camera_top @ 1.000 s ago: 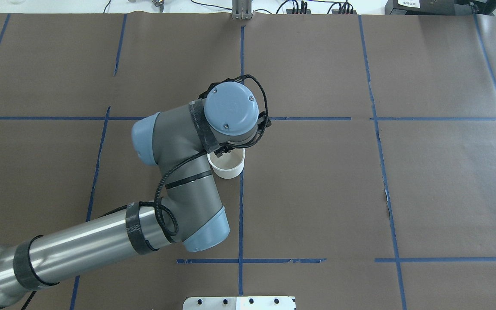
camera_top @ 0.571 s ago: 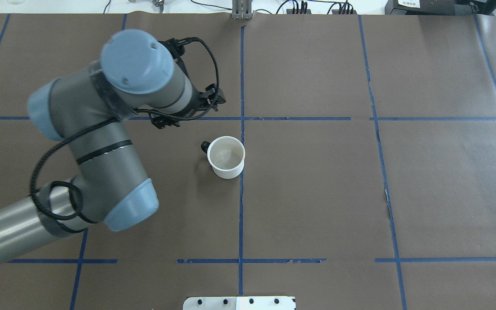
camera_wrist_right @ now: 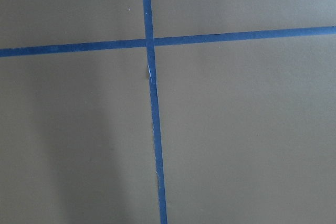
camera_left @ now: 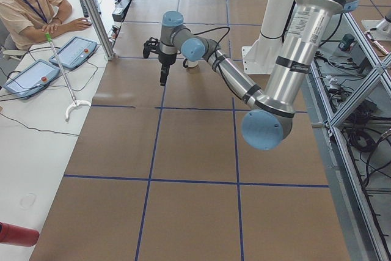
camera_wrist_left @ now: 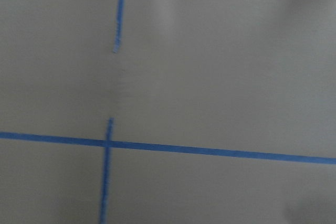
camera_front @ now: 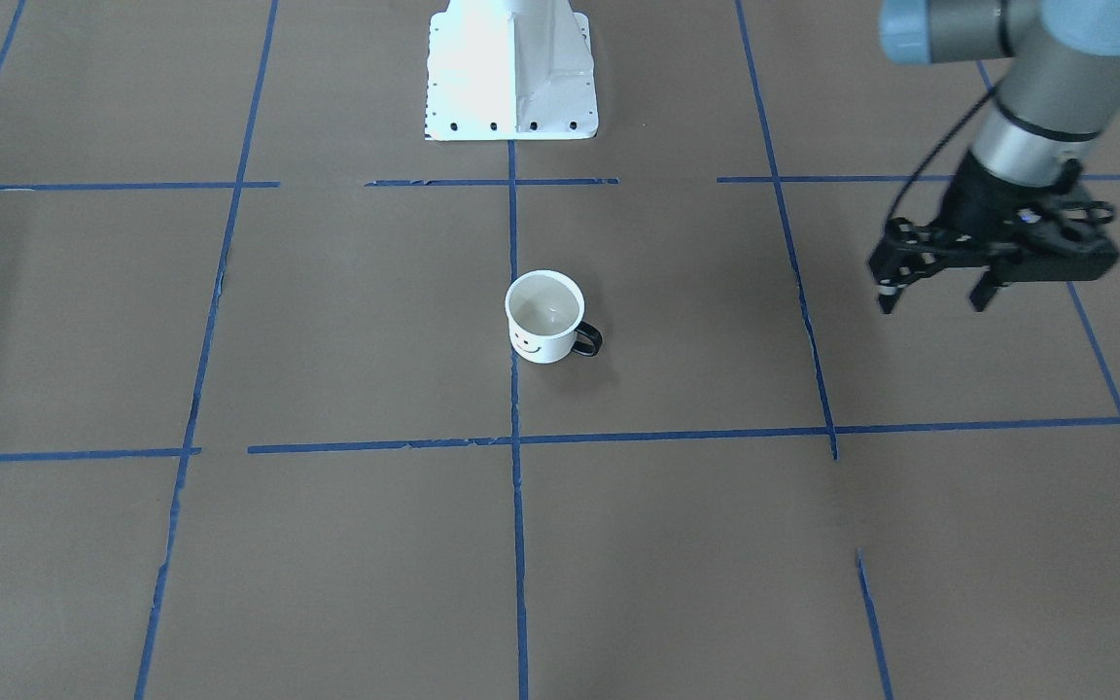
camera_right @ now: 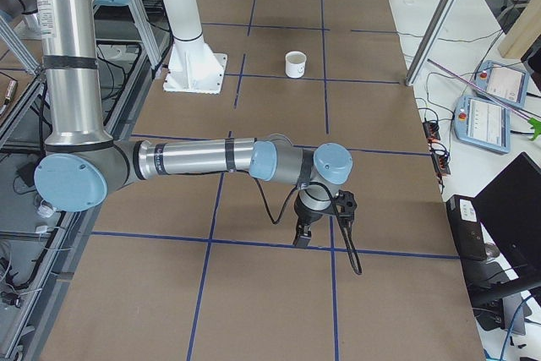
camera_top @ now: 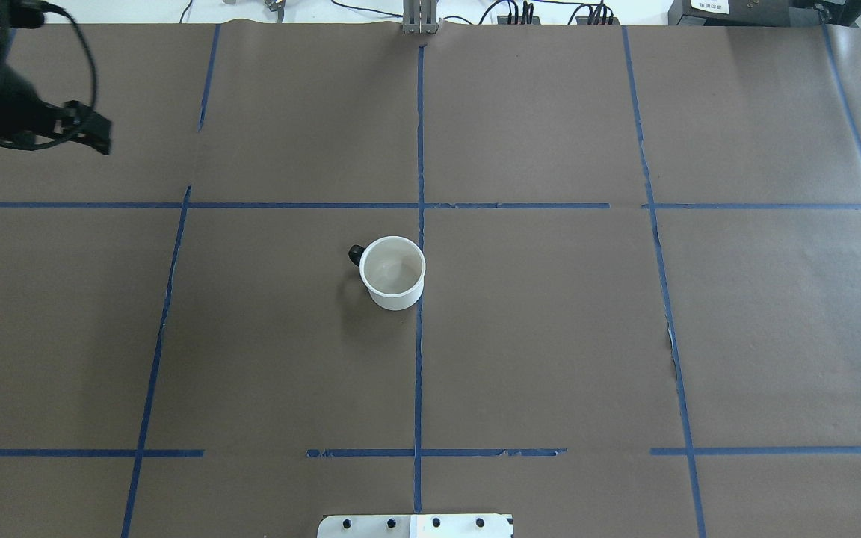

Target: Flip mug

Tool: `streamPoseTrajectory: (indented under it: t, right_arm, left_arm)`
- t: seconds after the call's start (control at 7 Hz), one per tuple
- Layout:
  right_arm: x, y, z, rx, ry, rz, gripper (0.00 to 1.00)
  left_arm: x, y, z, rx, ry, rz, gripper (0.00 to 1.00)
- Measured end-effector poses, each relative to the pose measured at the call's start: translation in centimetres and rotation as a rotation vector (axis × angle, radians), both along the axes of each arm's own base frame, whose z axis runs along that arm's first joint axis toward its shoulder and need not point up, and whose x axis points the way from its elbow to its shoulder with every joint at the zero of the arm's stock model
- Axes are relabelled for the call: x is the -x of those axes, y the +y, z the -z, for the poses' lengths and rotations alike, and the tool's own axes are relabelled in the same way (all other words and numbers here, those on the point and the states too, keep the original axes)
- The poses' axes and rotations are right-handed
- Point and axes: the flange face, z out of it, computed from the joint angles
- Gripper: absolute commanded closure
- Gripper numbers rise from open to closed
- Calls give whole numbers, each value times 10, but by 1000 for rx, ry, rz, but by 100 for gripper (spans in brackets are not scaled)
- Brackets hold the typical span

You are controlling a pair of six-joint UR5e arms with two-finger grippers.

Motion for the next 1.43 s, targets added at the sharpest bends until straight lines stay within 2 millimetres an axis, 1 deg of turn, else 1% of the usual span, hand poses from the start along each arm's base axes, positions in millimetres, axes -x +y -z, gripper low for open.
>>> streamPoseTrajectory:
  t: [0.14,0.29,0.43,0.57,0.71,0.86,1.14,1.43]
  right_arm:
    - [0,0,0,0,0,0,0]
    - [0,0,0,0,0,0,0]
    - [0,0,0,0,0,0,0]
    - [0,0,0,0,0,0,0]
    - [0,0,0,0,0,0,0]
    - [0,0,0,0,0,0,0]
    - [0,0,0,0,0,0,0]
    - [0,0,0,0,0,0,0]
  left_arm:
    - [82,3,-63,-26,-81,-46,0]
    - [159,13,-126,-12,-113,-73,0]
    - [218,27,-190,-2,-106,-94,0]
    - [251,40,-235,-16,-95,-114,0]
    - [264,51,-259,-12,-64,-126,0]
    - [266,57,-268,9,-24,-132,0]
    - [265,61,-273,43,10,-137,0]
    - [265,71,-281,57,13,-140,0]
